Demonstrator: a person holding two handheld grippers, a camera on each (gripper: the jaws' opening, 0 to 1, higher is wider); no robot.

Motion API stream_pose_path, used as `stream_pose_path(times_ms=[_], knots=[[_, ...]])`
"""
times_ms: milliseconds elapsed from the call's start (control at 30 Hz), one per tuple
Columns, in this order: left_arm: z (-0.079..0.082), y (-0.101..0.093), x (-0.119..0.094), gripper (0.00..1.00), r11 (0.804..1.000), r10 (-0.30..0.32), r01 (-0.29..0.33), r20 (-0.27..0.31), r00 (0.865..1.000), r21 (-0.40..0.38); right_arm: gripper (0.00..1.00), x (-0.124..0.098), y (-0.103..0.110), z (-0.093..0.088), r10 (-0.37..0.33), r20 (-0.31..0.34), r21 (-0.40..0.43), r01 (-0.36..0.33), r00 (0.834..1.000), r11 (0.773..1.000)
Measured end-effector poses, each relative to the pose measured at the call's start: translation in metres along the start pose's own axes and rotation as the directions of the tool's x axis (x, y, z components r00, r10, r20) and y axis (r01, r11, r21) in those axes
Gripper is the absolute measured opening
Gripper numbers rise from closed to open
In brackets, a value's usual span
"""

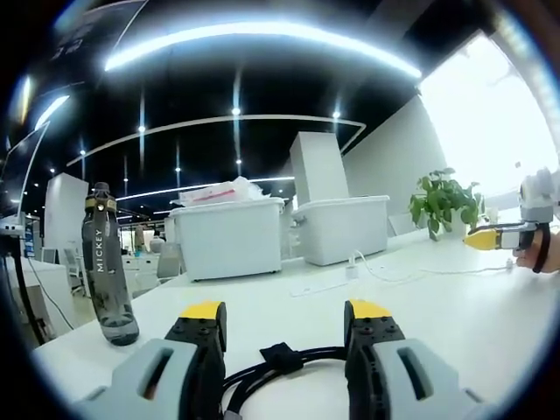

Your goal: Coil the Type-C to USB data cable on the desktop and secure it with Velcro straps.

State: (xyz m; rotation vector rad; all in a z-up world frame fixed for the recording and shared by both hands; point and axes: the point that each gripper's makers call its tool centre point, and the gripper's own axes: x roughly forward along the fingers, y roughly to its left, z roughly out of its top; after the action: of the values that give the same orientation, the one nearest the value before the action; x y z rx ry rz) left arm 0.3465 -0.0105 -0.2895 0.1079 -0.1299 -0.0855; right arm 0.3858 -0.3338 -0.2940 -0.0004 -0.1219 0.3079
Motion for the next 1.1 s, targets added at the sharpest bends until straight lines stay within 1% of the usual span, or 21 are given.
stream_pose_path(times_ms=[167,233,333,433,733,1033,1100], knots=[[0.0,0.0,0.0,0.54,1.0,0.006,-0.006,0.002,1.0,0.003,0.47,0.001,0.005,-0.005,0.018,-0.017,0.008,-0.018,1.0,1.0],[-0.003,-0.004,0.0,0.54,1.0,-0.006,0.006,-0.009,1.0,0.02,0.47,0.002,0.005,-0.007,0.017,-0.02,0.009,-0.017,1.0,1.0],[-0.001,-0.006,0.001,0.54,1.0,-0.015,0.015,-0.004,1.0,0.024,0.47,0.002,0.005,-0.008,0.018,-0.023,0.015,-0.017,1.0,1.0],[0.0,-0.006,0.0,0.54,1.0,-0.015,0.015,0.0,1.0,0.024,0.47,0.002,0.005,-0.009,0.02,-0.028,0.015,-0.019,0.999,1.0],[-0.004,-0.001,0.002,0.54,1.0,0.001,0.0,-0.016,1.0,0.019,0.47,0.003,0.012,-0.012,0.043,-0.041,0.026,-0.042,0.998,0.999],[-0.006,-0.002,0.001,0.54,1.0,-0.003,0.003,-0.02,1.0,0.018,0.46,0.002,0.012,-0.01,0.041,-0.034,0.022,-0.04,0.999,0.999],[-0.005,-0.003,0.001,0.54,1.0,-0.008,0.008,-0.021,1.0,0.008,0.46,0.002,0.011,-0.011,0.039,-0.034,0.02,-0.039,0.999,0.999]])
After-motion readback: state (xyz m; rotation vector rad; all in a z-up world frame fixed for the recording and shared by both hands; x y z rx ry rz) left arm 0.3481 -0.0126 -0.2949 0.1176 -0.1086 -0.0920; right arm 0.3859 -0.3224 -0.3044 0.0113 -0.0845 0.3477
